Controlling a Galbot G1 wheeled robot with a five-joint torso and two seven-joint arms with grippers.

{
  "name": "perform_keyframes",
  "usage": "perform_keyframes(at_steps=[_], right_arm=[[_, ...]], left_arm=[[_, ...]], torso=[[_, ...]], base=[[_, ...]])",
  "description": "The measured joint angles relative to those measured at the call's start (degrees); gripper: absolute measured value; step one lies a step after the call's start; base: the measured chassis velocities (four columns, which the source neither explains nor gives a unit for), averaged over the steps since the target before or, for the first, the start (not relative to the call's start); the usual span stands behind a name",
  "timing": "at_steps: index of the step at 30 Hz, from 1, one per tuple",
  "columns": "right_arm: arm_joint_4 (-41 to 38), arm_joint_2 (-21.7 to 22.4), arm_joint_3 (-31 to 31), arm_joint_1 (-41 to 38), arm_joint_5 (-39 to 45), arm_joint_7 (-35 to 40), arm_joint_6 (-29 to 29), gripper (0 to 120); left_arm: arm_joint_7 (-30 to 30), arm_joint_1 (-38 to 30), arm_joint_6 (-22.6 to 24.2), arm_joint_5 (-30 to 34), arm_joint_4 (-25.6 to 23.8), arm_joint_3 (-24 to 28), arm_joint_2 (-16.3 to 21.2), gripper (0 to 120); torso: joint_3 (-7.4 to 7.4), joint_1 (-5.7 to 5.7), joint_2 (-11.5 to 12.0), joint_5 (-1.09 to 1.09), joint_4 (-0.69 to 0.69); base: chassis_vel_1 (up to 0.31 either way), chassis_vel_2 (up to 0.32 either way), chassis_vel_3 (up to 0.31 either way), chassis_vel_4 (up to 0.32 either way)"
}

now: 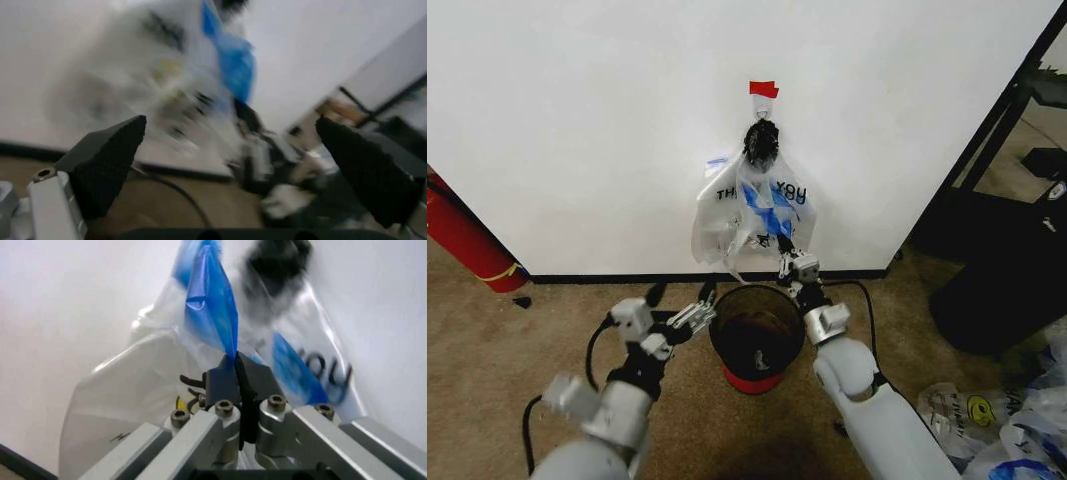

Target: Pick up the garbage bag from the wall and place it over the trash bin.

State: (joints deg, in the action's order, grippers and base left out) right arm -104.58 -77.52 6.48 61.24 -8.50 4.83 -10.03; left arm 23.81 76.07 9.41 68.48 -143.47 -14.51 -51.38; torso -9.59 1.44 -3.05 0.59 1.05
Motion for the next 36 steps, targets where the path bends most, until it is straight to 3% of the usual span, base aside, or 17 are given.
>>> perform_keyframes(at_steps=[3, 6, 9, 14, 22, 27, 32, 36], right_arm=[[0.66, -1.75, -0.86, 0.06, -4.78, 0.09, -0.73, 0], [1.25, -3.16, -1.39, 0.05, -8.29, 0.07, -1.36, 0], [1.44, -3.47, -1.64, 0.02, -9.61, 0.03, -1.57, 0], [1.51, -3.45, -1.73, -0.07, -10.51, -0.03, -1.71, 0], [1.22, -3.35, -1.56, -0.21, -10.73, -0.34, -1.65, 0], [0.59, -2.77, -0.88, 0.51, -9.92, -0.6, -1.68, 0], [0.55, -2.55, -0.55, 0.89, -9.49, -0.74, -1.8, 0], [0.87, -2.72, -0.67, 0.83, -9.43, -0.88, -1.81, 0]], left_arm=[[2.27, -8.97, 1.73, 9.39, -0.01, 1.34, 1.75, 100], [3.9, -15.77, 2.12, 13.45, -0.01, 2.41, 1.97, 98], [4.54, -18.26, 2.21, 14.34, 0.13, 3.84, 1.53, 98], [5.61, -21.28, 2.72, 13.67, 3.41, 7.64, -0.61, 98], [8.4, -27.45, 4.15, 8.19, 13.29, 14.77, -4.27, 95], [8.63, -28.42, 3.28, 5.53, 18.7, 15.36, -5.73, 93], [8.65, -29.19, 1.86, 5.32, 19.61, 15.34, -6.65, 90], [9.15, -30.62, 0.34, 5.5, 20.54, 15.4, -7.29, 77]], torso=[[0.0, 0.0, 0.0, -0.01, -0.01], [0.0, 0.0, 0.0, -0.02, 0.0], [0.0, 0.0, 0.0, -0.01, -0.02], [0.0, 0.0, 0.0, -0.01, -0.02], [0.0, 0.0, 0.0, -0.02, -0.01], [0.0, 0.01, 0.0, -0.01, -0.02], [0.0, 0.0, 0.0, -0.02, -0.01], [0.0, 0.0, 0.0, -0.02, -0.02]], base=[[0.0, 0.0, 0.0, 0.0], [0.0, 0.0, 0.0, 0.0], [0.0, 0.0, 0.0, 0.0], [0.0, 0.0, 0.0, 0.0], [0.0, 0.0, 0.0, 0.0], [0.0, 0.0, 0.0, 0.0], [0.0, 0.0, 0.0, 0.0], [0.0, 0.0, 0.0, 0.0]])
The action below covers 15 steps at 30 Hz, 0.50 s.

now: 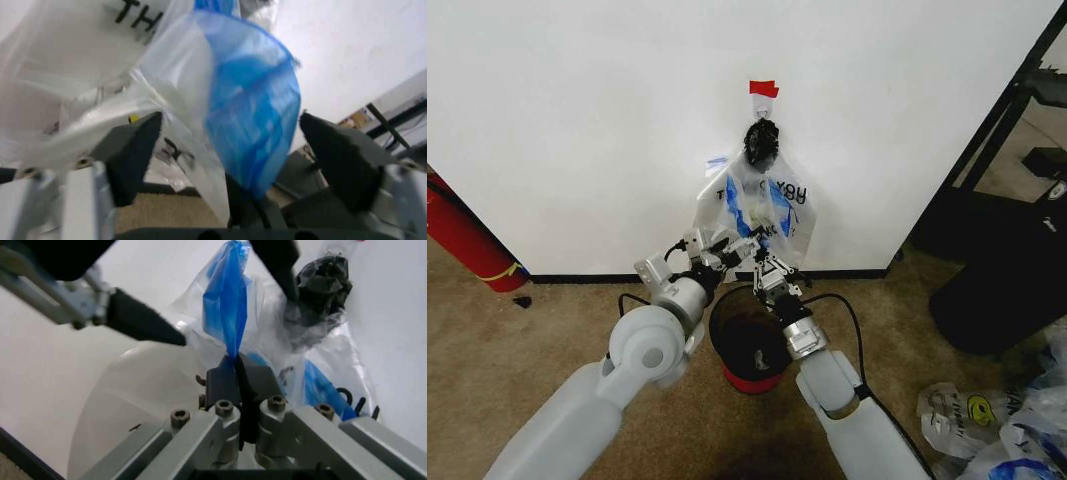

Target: Pick up the garbage bag from the wall and place it over the trash bin.

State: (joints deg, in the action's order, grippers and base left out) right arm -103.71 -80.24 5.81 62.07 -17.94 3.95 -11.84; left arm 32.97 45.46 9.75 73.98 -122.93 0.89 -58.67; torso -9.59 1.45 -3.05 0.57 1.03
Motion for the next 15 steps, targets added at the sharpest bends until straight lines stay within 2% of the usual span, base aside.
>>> perform_keyframes(at_steps=[2, 3, 10, 11, 15], right_arm=[[0.14, -0.04, -0.02, -0.07, 0.09, 0.0, 0.0, 0], [0.14, -0.04, -0.02, -0.07, 0.09, 0.0, 0.0, 0], [0.83, 0.02, 0.22, -0.11, 0.62, 0.26, 0.15, 0], [0.83, 0.02, 0.22, -0.11, 0.62, 0.26, 0.15, 0], [1.0, -0.24, 0.15, -0.36, 1.0, 0.55, 0.28, 0]], left_arm=[[0.16, -0.44, -0.78, 0.29, 0.43, 0.1, -0.11, 68], [0.16, -0.44, -0.78, 0.29, 0.43, 0.1, -0.11, 68], [1.08, -0.49, -1.14, 1.01, -0.29, 0.1, -0.35, 40], [1.08, -0.49, -1.14, 1.01, -0.29, 0.1, -0.35, 40], [1.27, -0.64, -1.11, 1.39, -0.73, 0.19, -0.03, 22]], torso=[[0.0, 0.0, 0.0, 0.0, 0.0], [0.0, 0.0, 0.0, 0.0, 0.0], [0.0, 0.0, 0.0, 0.0, 0.0], [0.0, 0.0, 0.0, 0.0, 0.0], [0.0, 0.0, 0.0, 0.0, 0.0]], base=[[0.0, 0.0, 0.0, 0.0], [0.0, 0.0, 0.0, 0.0], [0.0, 0.0, 0.0, 0.0], [0.0, 0.0, 0.0, 0.0], [0.0, 0.0, 0.0, 0.0]])
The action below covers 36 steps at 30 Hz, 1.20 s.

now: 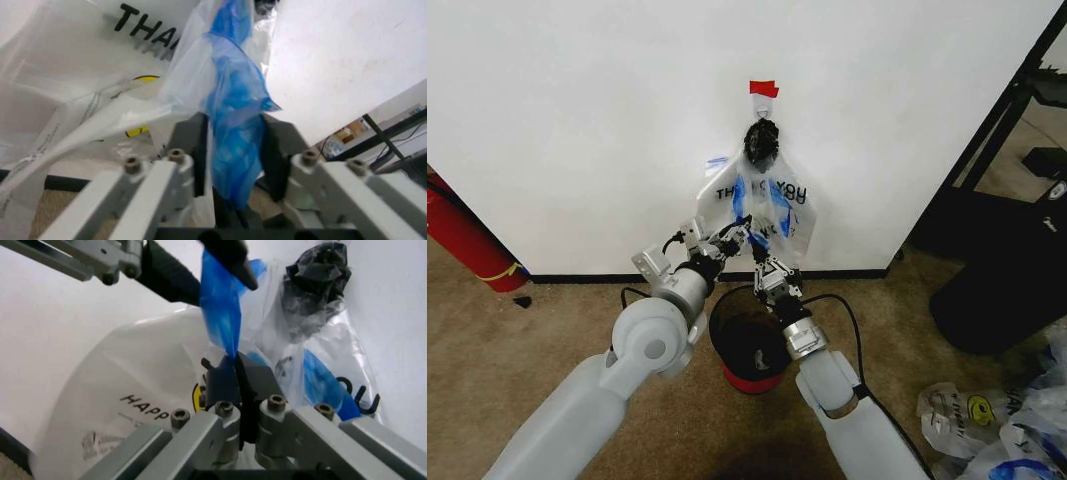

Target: Pick up the garbage bag from the wall and place it over the trash bin.

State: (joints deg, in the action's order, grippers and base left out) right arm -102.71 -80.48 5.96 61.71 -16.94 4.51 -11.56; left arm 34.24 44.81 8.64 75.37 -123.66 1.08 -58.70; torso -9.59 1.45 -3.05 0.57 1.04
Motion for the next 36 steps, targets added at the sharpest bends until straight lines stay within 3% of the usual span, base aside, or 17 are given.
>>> perform_keyframes(at_steps=[7, 14, 20, 25, 27, 36], right_arm=[[-0.31, 0.03, -0.33, -0.14, 0.6, 0.22, 0.34, 0], [-3.33, 1.1, -0.23, 1.54, 2.35, 0.42, 1.6, 2], [-9.79, 3.5, 2.23, 6.43, 10.4, 0.58, 4.25, 22], [-17.37, 8.85, 6.22, 13.43, 27.39, 0.6, 7.8, 43], [-17.81, 9.63, 6.74, 13.67, 30.17, 0.86, 8.53, 48], [-10.37, 9.71, 5.83, 1.79, 50.7, 4.18, 14.94, 81]], left_arm=[[0.01, 0.39, 0.05, 0.0, -0.42, -0.15, 0.15, 0], [-0.01, 0.23, -0.02, -0.03, -0.64, -1.11, 1.32, 0], [-0.07, 0.24, -0.07, -0.13, -0.58, -2.38, 1.9, 0], [-0.36, 0.73, -0.06, -0.03, -0.25, -3.27, 2.52, 0], [-0.43, 0.83, -0.06, -0.03, -0.16, -3.34, 2.52, 0], [-0.65, 0.53, 0.0, 0.21, -0.38, -3.04, 3.1, 0]], torso=[[0.0, 0.0, 0.0, 0.01, 0.0], [0.0, 0.0, 0.0, 0.0, -0.01], [0.0, 0.0, 0.0, 0.0, 0.0], [0.01, -0.01, 0.0, 0.0, 0.02], [0.01, -0.01, -0.01, 0.01, 0.02], [0.0, -0.01, -0.02, -0.01, -0.01]], base=[[0.0, 0.0, 0.0, 0.0], [0.0, 0.0, 0.0, 0.0], [0.0, 0.0, 0.0, 0.0], [0.0, 0.0, 0.0, 0.0], [0.0, 0.0, 0.0, 0.0], [0.0, 0.0, 0.0, 0.0]])
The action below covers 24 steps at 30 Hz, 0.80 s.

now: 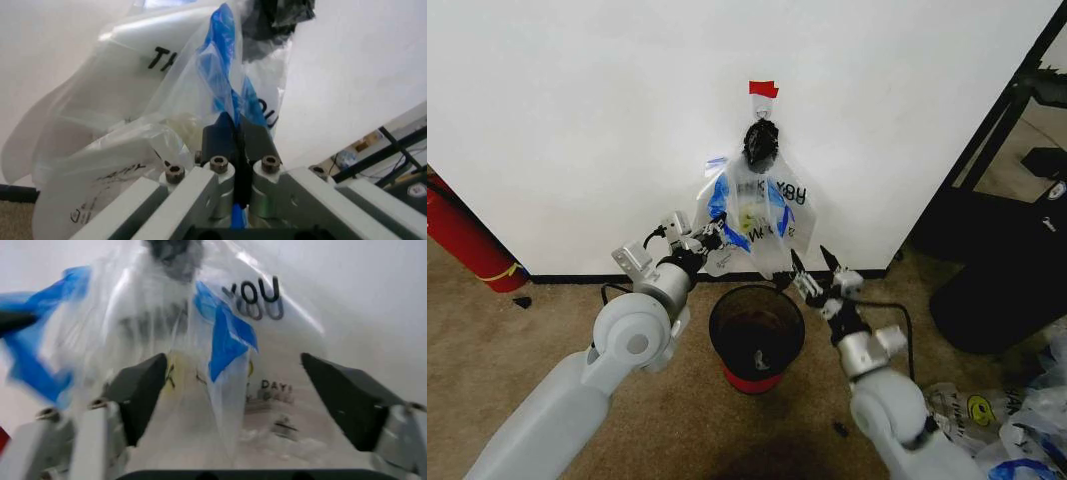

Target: Pick up the garbage bag from the wall and place it over the trash bin.

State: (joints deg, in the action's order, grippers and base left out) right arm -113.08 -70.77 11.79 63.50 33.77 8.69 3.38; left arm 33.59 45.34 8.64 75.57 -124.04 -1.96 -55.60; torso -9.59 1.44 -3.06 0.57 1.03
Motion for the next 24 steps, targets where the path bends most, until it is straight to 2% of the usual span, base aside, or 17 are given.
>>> perform_keyframes(at_steps=[4, 7, 14, 19, 20, 24], right_arm=[[5.35, -0.84, -2.05, -6.64, 5.84, 0.78, 2.08, 97], [6.92, -1.31, -2.63, -8.43, 6.8, 1.2, 2.51, 99], [11.96, -4.09, -3.58, -14.12, 11.67, 4.67, 3.93, 81], [12.04, -5.08, -3.49, -14.72, 14.5, 5.89, 4.45, 60], [12.04, -5.08, -3.49, -14.72, 14.5, 5.89, 4.45, 60], [12.26, -5.32, -3.34, -14.76, 16.06, 6.76, 5.02, 43]], left_arm=[[0.07, -0.1, 0.04, 0.42, -0.57, 0.23, 0.98, 0], [0.15, 0.17, 0.04, 0.75, -0.91, 0.13, 1.06, 0], [0.25, 0.99, 0.04, 0.85, -1.62, -0.25, 1.03, 0], [0.27, 1.07, 0.04, 0.8, -1.65, -0.28, 0.92, 0], [0.27, 1.07, 0.04, 0.8, -1.65, -0.28, 0.92, 0], [0.29, 1.15, 0.01, 0.75, -1.65, -0.27, 0.58, 0]], torso=[[0.0, 0.01, 0.0, 0.01, 0.0], [0.0, 0.01, 0.0, 0.01, 0.0], [-0.01, 0.01, 0.01, 0.01, 0.0], [0.0, 0.01, 0.01, 0.01, 0.0], [0.0, 0.01, 0.01, 0.01, 0.0], [0.0, 0.01, 0.01, 0.01, 0.01]], base=[[0.0, 0.0, 0.0, 0.0], [0.0, 0.0, 0.0, 0.0], [0.0, 0.0, 0.0, 0.0], [0.0, 0.0, 0.0, 0.0], [0.0, 0.0, 0.0, 0.0], [0.0, 0.0, 0.0, 0.0]])
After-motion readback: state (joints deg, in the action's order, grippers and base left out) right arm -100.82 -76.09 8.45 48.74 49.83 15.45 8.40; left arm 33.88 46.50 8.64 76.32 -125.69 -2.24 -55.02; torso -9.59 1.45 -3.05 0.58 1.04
